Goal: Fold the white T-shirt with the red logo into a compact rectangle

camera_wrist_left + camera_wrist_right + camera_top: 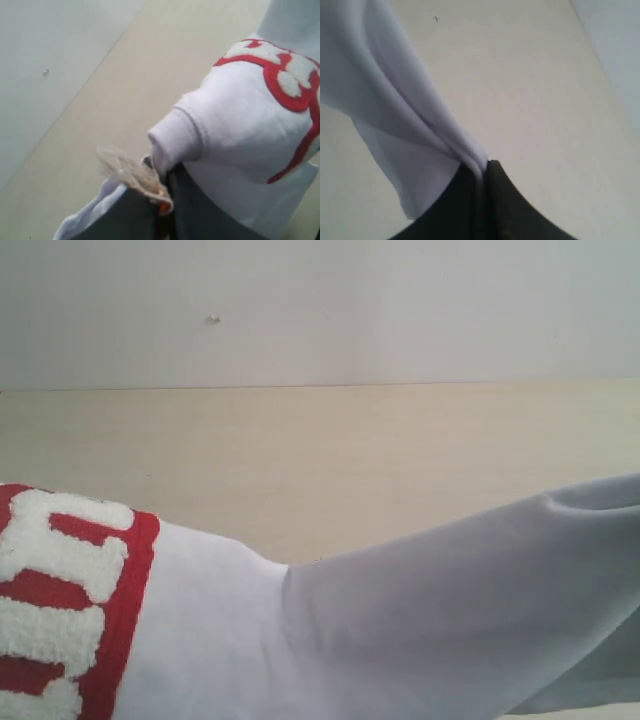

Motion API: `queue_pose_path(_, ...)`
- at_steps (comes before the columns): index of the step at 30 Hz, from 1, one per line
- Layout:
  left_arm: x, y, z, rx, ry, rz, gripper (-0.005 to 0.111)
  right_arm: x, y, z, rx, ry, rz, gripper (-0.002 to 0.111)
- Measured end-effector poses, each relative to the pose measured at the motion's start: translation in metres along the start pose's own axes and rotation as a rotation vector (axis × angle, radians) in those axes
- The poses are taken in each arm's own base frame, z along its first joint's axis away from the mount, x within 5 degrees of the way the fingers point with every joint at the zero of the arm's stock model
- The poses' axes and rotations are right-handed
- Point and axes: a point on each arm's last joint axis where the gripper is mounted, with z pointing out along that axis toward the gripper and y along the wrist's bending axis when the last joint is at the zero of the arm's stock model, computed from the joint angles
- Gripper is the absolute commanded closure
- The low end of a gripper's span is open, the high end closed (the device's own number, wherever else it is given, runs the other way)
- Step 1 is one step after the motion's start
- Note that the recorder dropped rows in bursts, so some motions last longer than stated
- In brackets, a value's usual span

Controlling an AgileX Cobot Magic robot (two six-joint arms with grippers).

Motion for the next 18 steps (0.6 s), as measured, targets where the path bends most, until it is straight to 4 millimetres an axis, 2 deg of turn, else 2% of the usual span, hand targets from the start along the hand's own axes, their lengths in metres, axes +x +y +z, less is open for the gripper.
queue_pose_path(3,0.008,-0.003,0.013,0.021,0.048,-0.002,0.107,0.005,0.005,0.008,-0.026,0.015,0.007,0.108)
queue_pose_path(6,0.034,-0.003,0.061,0.071,0.279,0.062,0.107,0.021,0.006,0.034,-0.104,0.130,-0.006,0.108)
queue_pose_path(9,0.052,0.004,0.104,0.096,0.508,0.159,0.107,0.029,-0.005,0.059,-0.184,0.242,-0.010,0.108)
queue_pose_path(10,0.053,0.008,0.114,0.078,0.530,0.186,0.107,0.030,-0.009,0.066,-0.199,0.259,-0.007,0.108)
queue_pose_path(13,0.053,0.030,0.165,0.012,0.556,0.235,0.107,0.033,-0.029,0.103,-0.221,0.299,0.006,0.108)
queue_pose_path(18,0.064,0.056,0.222,-0.033,0.536,0.210,0.107,0.040,-0.047,0.145,-0.224,0.341,0.003,0.108)
